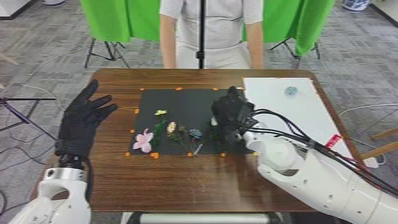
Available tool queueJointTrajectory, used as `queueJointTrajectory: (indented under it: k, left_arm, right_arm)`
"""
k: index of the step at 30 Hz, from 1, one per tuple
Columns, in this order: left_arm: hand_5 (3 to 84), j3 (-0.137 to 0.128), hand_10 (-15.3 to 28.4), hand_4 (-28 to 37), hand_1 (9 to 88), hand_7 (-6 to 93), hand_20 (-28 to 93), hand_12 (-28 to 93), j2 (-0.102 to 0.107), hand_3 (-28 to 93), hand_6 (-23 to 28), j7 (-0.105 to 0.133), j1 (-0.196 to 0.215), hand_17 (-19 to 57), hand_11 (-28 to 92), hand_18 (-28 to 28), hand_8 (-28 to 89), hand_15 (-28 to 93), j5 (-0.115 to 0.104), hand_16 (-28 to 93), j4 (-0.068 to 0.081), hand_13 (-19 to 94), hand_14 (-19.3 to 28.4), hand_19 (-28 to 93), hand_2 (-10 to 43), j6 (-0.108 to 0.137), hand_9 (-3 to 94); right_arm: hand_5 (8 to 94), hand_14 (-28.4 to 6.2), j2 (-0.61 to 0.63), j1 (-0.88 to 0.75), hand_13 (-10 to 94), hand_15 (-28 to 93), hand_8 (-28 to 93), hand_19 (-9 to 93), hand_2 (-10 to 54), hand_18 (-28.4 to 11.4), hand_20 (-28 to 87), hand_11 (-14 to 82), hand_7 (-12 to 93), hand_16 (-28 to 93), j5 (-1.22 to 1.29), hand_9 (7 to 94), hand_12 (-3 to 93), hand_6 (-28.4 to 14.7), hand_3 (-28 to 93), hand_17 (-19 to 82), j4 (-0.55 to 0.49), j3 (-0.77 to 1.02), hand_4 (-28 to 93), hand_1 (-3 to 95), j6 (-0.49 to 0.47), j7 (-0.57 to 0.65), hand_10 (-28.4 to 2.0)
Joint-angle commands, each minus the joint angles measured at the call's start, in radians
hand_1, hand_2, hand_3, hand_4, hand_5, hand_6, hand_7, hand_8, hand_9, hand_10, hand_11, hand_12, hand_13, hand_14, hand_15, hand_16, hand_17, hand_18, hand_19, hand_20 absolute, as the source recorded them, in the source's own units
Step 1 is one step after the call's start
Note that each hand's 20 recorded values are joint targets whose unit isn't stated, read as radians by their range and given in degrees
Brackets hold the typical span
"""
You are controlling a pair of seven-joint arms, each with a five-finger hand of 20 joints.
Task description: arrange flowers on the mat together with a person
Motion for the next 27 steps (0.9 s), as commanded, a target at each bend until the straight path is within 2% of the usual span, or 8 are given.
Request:
queueJointTrajectory:
  k: [1, 5, 9, 13, 16, 24, 27]
  left_arm:
    - [31.1, -0.009, 18.1, -28.3, 22.7, 9.5, 18, 11, -0.011, 79, 3.6, -0.020, 0.020, -7.1, 26, 22.5, -8, 55, 0.003, -10, -0.005, 25, 25.6, 49, 3.6, 0.000, 34.0]
    - [31.2, -0.011, 18.0, -28.3, 22.9, 9.4, 18, 11, -0.012, 79, 3.6, -0.022, 0.026, -7.0, 26, 22.5, -8, 55, 0.005, -10, -0.007, 25, 25.5, 49, 3.7, 0.003, 34.0]
    - [31.2, -0.009, 18.0, -28.3, 23.0, 9.3, 18, 11, -0.013, 79, 3.6, -0.024, 0.023, -7.0, 26, 22.5, -8, 55, 0.005, -10, -0.007, 25, 25.6, 49, 3.7, 0.004, 34.0]
    - [31.2, -0.005, 18.0, -28.3, 23.1, 9.3, 18, 11, -0.005, 79, 3.6, -0.015, 0.024, -7.1, 26, 22.5, -8, 55, -0.002, -10, -0.008, 25, 25.6, 49, 3.7, 0.010, 34.0]
    - [31.2, -0.005, 18.0, -28.3, 23.3, 9.3, 18, 11, -0.004, 79, 3.7, -0.010, 0.026, -7.1, 26, 22.5, -8, 55, -0.002, -10, -0.009, 25, 25.6, 49, 3.7, 0.015, 34.0]
    - [31.2, -0.014, 18.0, -28.3, 23.5, 9.3, 18, 11, -0.016, 79, 3.6, -0.024, 0.022, -7.1, 26, 22.5, -8, 55, 0.012, -10, -0.010, 25, 25.6, 49, 3.7, 0.009, 33.9]
    - [31.2, -0.012, 18.0, -28.3, 23.6, 9.3, 18, 11, -0.011, 79, 3.7, -0.014, 0.026, -7.1, 26, 22.5, -8, 55, 0.007, -10, -0.008, 25, 25.5, 49, 3.8, 0.009, 33.9]
  right_arm:
    - [76.7, -7.2, 0.018, -0.024, 64, 61, -4, 65, -9.5, -14.8, 24, 21.1, 24, 21, -0.012, 78.9, 35.8, 6.4, 67, 16, -0.030, 0.023, -28, 49.2, -0.054, 0.008, -5.9]
    - [68.7, -8.2, 0.034, -0.028, 62, 63, -5, 65, -9.5, -15.3, 25, 27.7, 24, 19, 0.011, 73.8, 30.7, 4.4, 73, 15, -0.046, 0.034, -28, 43.7, -0.066, 0.005, -7.3]
    - [64.9, -8.7, 0.045, -0.025, 60, 64, -13, 65, -9.5, -15.7, 25, 32.8, 23, 18, 0.049, 69.0, 26.4, 3.9, 78, 14, -0.061, 0.045, -28, 40.6, -0.075, 0.004, -8.0]
    - [61.8, -9.1, 0.058, -0.007, 58, 65, -16, 65, -9.5, -16.2, 25, 37.6, 23, 17, 0.082, 65.2, 22.3, 3.3, 82, 14, -0.079, 0.041, -28, 37.4, -0.072, 0.009, -9.7]
    - [59.9, -9.4, 0.068, 0.014, 57, 65, -16, 65, -9.5, -16.6, 26, 38.9, 23, 17, 0.083, 63.5, 21.1, 2.8, 83, 13, -0.086, 0.032, -28, 35.2, -0.067, 0.016, -10.7]
    - [57.9, -10.2, 0.082, 0.032, 56, 66, -15, 64, -9.5, -17.4, 26, 39.3, 22, 17, 0.099, 62.3, 20.1, 2.1, 84, 13, -0.101, 0.034, -28, 33.4, -0.088, 0.017, -11.5]
    - [58.7, -10.3, 0.078, 0.032, 56, 66, -15, 64, -9.5, -17.5, 26, 39.3, 22, 17, 0.119, 62.3, 19.9, 2.3, 84, 12, -0.102, 0.035, -28, 33.7, -0.089, -0.008, -11.6]
